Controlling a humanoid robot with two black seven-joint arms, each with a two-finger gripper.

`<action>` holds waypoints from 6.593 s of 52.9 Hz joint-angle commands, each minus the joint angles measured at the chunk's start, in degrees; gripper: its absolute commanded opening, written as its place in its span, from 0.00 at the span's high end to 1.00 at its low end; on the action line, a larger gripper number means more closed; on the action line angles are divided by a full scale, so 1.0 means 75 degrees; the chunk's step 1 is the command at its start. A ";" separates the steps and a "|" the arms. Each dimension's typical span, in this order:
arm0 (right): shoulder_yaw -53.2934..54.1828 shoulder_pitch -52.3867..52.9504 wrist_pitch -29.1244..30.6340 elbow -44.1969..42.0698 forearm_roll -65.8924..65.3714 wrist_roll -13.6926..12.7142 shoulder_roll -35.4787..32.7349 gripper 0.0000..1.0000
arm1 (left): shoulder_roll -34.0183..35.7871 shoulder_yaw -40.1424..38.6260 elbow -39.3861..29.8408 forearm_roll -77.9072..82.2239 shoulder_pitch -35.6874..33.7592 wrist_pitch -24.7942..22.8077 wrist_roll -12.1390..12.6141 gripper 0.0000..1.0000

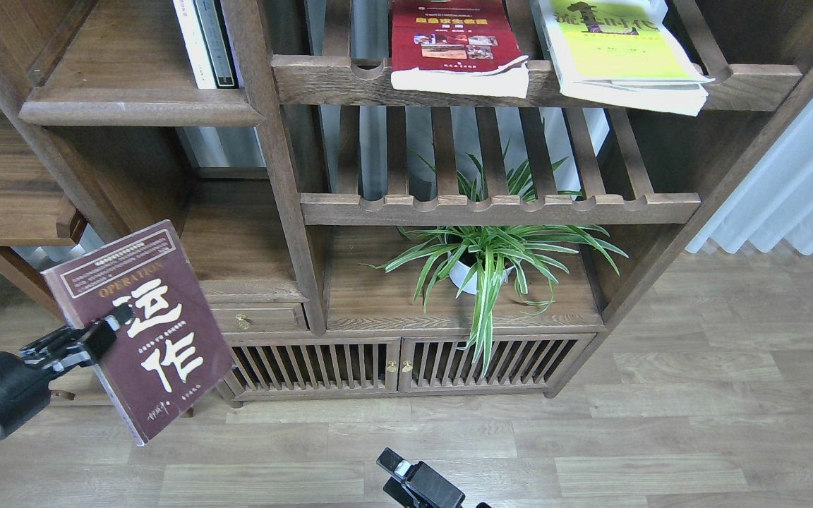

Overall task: Organize books on shelf
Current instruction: 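Lift the maroon book with the left gripper up toward the top shelf, then insert the maroon book upright into the top shelf beside the white books, then release the maroon book and withdraw the left gripper from the shelf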

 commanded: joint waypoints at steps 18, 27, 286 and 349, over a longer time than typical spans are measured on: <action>0.0011 0.0019 0.0000 -0.0034 -0.0006 -0.0011 0.0000 0.01 | -0.0082 -0.0685 0.0011 -0.0370 -0.0668 0.0002 0.0039 0.97; 0.0011 0.0019 0.0000 -0.0034 -0.0006 -0.0011 0.0000 0.01 | -0.0083 -0.0709 0.0011 -0.0405 -0.1031 0.0002 0.0098 0.97; 0.0773 0.0371 0.0000 0.0106 0.0064 0.0036 0.0000 0.01 | -0.0293 0.3334 0.7429 -0.1062 -1.0734 0.0002 -0.2117 0.96; 0.0831 0.0371 0.0000 0.0247 0.0076 0.0036 0.0000 0.01 | 0.1124 0.4401 0.6352 0.1550 -1.0687 0.0002 -0.2914 0.97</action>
